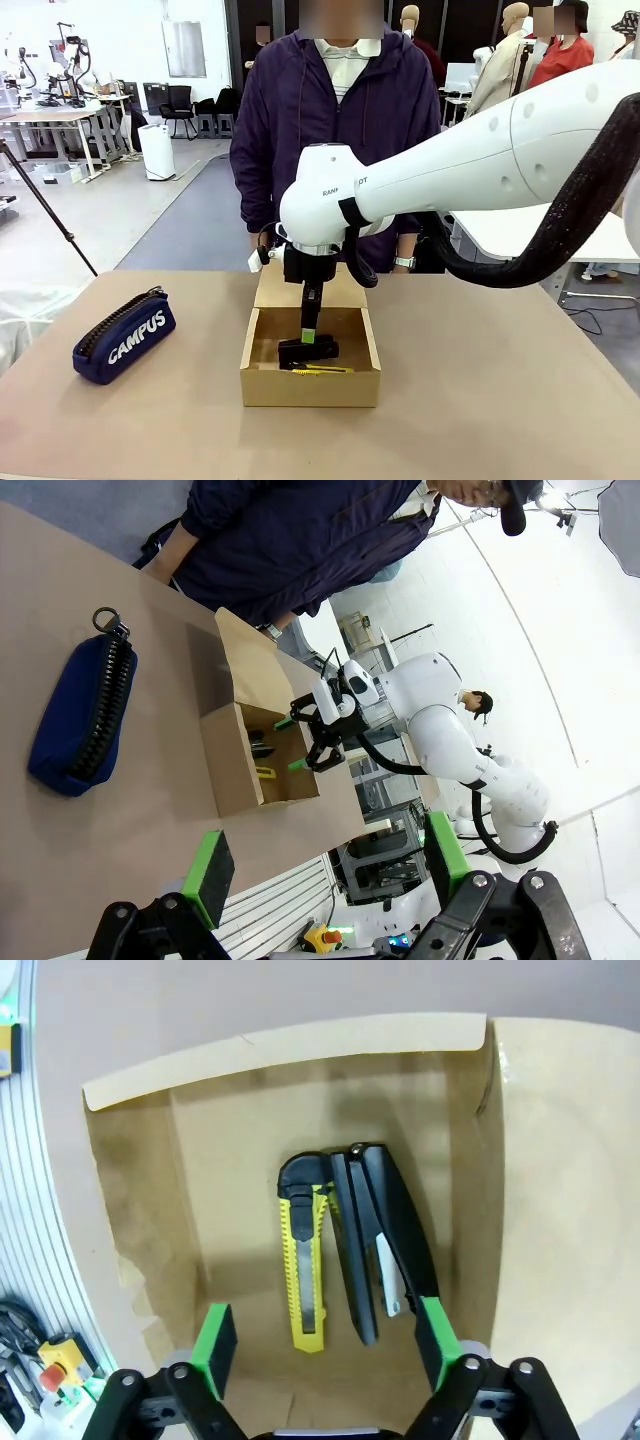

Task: Pack the items into the box.
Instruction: Pick up the item specified by the human and place it in the Mailer Box.

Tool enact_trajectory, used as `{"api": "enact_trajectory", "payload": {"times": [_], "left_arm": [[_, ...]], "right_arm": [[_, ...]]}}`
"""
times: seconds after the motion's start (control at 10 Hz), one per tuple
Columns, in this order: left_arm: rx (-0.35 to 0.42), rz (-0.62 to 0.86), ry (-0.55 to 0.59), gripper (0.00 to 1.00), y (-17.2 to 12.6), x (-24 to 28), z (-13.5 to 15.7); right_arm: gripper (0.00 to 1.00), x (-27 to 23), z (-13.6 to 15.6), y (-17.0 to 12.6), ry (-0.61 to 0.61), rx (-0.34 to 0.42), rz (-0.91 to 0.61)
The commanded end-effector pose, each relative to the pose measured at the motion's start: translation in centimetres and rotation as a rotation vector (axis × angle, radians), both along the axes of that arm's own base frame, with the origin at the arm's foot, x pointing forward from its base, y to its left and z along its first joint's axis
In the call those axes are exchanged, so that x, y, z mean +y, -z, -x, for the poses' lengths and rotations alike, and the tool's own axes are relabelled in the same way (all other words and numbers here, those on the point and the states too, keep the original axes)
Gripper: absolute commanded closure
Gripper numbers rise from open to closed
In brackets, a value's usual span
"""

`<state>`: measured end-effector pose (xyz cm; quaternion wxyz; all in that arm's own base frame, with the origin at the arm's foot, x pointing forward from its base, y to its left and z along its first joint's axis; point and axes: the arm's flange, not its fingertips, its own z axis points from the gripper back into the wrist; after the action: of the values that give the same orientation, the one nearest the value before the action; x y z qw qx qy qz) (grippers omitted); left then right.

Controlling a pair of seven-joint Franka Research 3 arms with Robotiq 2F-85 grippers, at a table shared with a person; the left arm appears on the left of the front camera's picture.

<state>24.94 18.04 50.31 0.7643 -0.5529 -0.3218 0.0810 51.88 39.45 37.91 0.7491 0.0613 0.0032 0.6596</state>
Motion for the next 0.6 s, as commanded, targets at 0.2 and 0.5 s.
{"api": "enact_trajectory", "payload": {"times": [0.2, 0.5], "left_arm": [[-0.019, 0.012, 0.000, 0.00, -0.2, 0.0, 0.0], [-0.019, 0.012, 0.000, 0.00, -0.2, 0.0, 0.0]], "right_arm": [[0.00, -3.8, -0.1, -4.3, 0.076, 0.170, -0.110], [0.00, -14.8, 4.4, -11.3, 0.302, 0.408, -0.269]]}}
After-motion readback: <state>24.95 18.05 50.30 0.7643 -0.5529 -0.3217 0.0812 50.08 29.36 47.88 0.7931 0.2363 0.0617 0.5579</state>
